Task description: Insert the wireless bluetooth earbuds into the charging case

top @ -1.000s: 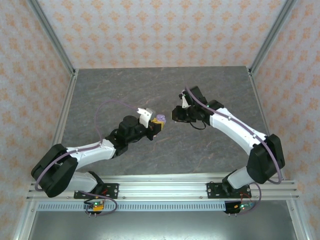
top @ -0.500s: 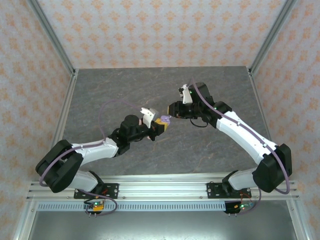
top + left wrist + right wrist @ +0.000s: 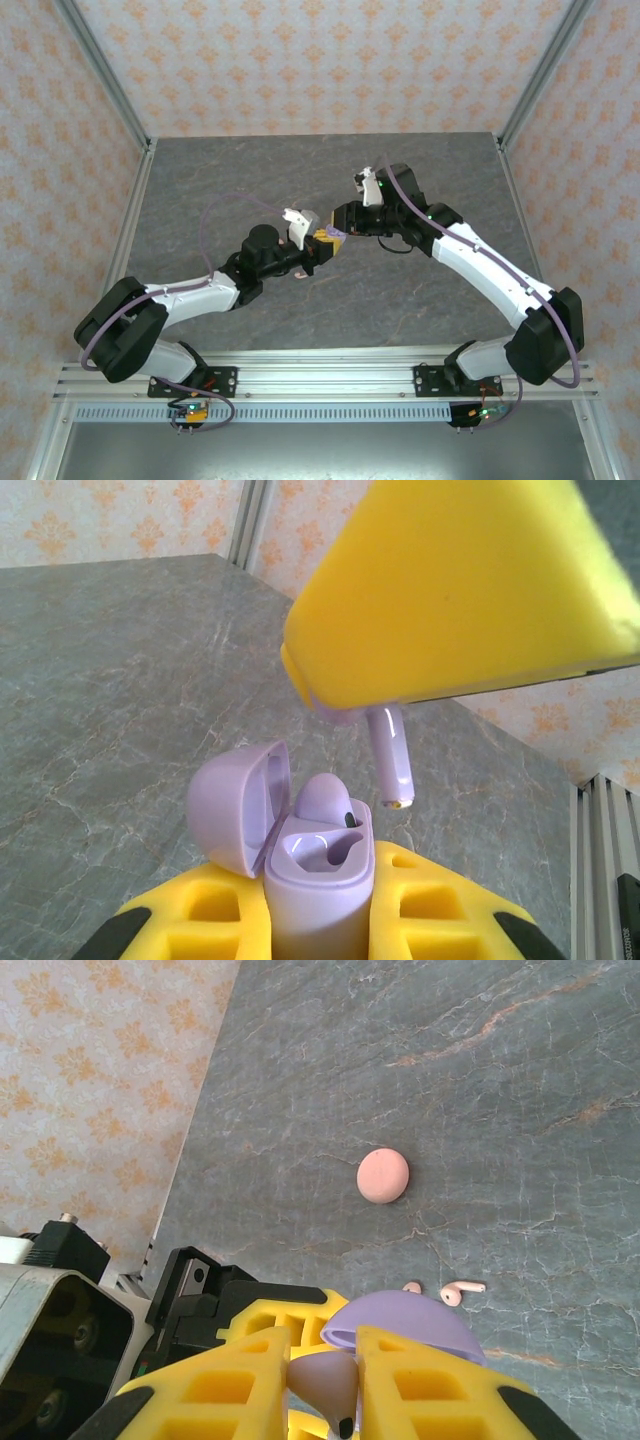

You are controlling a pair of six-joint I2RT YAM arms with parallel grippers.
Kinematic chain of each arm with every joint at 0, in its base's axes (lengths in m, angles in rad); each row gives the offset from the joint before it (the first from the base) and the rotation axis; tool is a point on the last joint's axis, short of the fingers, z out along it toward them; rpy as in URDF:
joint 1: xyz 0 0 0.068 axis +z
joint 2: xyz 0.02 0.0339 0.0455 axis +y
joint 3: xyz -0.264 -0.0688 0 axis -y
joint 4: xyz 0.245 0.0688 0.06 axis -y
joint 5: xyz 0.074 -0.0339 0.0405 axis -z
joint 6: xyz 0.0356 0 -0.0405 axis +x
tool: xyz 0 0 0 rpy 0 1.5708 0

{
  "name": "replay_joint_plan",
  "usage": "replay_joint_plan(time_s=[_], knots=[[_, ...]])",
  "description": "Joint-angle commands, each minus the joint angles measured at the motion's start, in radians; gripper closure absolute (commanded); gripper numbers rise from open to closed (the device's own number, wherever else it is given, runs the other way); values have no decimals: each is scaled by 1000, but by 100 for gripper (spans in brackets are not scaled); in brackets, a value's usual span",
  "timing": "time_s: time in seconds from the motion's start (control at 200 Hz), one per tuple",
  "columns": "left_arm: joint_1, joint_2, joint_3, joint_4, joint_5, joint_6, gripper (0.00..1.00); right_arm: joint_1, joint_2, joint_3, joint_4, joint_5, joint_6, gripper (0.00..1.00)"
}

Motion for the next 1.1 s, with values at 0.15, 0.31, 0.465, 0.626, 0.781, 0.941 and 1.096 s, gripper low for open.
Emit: replay_joint_plan(time_s=[0.15, 0.31, 0.465, 0.626, 0.781, 0.941, 1.096], knots=[[-3, 5, 41, 30, 7, -23, 88, 12, -4, 21, 36, 23, -3, 78], [-4, 7, 46, 29, 4, -34, 88, 12, -3, 22, 25, 44, -8, 78], [-3, 1, 47, 23, 7, -35, 88, 13, -5, 20, 24, 54, -5, 78], [-3, -4, 53, 19, 17, -45, 88, 15, -2, 19, 26, 58, -5, 78], [-3, -9, 59, 9, 17, -52, 88, 17, -4, 14, 27, 59, -5, 78], [-3, -11, 64, 1, 21, -63, 87, 17, -4, 12, 29, 68, -3, 78], [-3, -18, 67, -12, 11, -63, 87, 21, -3, 11, 29, 75, -5, 78]])
